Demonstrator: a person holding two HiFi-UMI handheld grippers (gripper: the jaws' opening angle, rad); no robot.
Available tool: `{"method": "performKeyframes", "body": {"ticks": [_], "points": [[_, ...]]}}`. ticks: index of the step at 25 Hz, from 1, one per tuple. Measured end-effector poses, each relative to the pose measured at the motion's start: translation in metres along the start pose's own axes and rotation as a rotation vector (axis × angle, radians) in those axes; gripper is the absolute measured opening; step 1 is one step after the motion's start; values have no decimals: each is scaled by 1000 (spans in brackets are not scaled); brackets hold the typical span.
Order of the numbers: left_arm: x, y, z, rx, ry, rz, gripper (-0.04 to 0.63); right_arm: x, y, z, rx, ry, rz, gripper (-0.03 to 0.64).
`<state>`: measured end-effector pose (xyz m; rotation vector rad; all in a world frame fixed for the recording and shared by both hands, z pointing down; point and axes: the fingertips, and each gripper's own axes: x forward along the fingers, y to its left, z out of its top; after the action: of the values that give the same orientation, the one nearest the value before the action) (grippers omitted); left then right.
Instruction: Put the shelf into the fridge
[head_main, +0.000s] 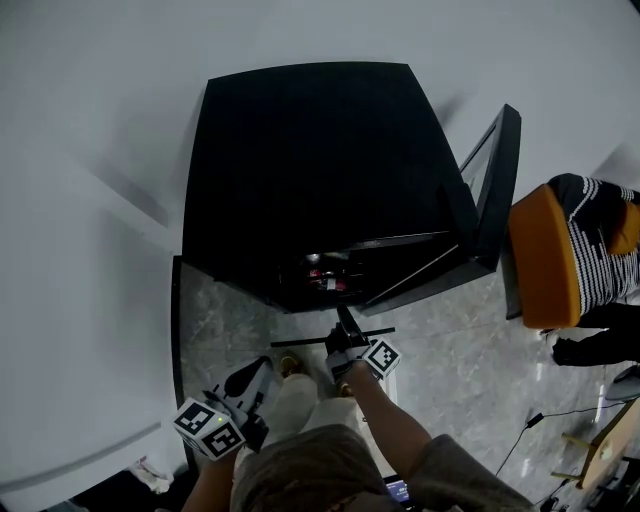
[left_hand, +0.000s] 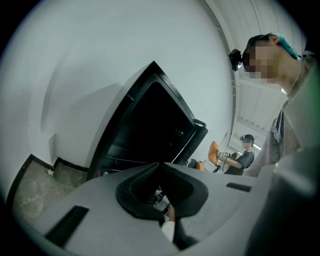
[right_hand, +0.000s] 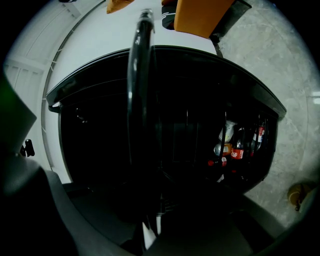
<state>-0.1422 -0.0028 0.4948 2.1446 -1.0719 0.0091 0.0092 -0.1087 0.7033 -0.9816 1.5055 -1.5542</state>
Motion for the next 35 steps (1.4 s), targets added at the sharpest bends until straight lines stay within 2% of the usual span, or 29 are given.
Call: {"method": "performKeyframes", "body": {"ticks": [5,20,35], "points": [[-1,1,-1,-3,-5,10,-2,8,-5,3,31,-16,-3,26],[-7,0,-7,-6,1,25,-2,32,-10,16,25,-17,7,26],[-11,5,-10,-15,-3,41,-2,63,-9,23,46,-62,23,26]]}}
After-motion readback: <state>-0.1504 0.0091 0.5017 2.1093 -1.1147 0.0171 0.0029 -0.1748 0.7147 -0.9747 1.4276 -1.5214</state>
